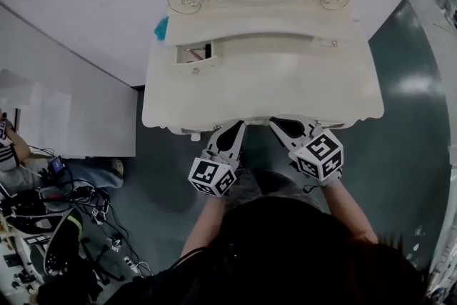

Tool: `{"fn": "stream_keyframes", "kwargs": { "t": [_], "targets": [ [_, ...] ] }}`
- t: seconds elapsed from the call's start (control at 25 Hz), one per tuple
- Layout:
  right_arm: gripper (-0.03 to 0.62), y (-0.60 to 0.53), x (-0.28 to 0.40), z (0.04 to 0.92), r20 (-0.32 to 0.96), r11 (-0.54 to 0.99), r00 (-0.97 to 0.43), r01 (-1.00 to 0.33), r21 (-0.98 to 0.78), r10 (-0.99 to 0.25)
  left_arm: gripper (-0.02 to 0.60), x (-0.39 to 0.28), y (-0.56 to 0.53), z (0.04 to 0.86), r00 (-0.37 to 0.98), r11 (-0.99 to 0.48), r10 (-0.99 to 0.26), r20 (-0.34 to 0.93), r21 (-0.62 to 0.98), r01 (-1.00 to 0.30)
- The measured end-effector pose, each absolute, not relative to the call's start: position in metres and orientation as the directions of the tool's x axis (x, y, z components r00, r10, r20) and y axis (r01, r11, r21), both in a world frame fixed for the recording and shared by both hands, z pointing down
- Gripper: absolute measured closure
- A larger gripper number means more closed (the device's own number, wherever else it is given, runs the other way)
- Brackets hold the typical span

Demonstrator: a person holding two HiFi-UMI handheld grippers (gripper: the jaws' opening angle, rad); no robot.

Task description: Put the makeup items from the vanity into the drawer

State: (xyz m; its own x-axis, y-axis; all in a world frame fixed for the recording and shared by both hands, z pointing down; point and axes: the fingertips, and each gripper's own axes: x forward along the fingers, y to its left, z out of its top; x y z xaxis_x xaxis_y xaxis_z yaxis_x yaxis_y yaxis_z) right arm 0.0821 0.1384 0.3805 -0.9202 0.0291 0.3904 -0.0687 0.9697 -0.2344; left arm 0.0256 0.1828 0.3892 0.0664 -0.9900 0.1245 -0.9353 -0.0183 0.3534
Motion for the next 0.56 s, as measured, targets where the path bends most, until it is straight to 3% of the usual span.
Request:
{"fn": "stream_keyframes", "kwargs": {
  "t": [0.56],
  "targets": [
    [0.572, 0.169, 0.136, 0.385, 0.389, 0.943, -0.918, -0.067, -0.327, 0.070, 0.569, 0.076, 0.213, 0.377, 0.071, -0.016, -0.987, 0.144, 0.354, -0.935]
  ]
}}
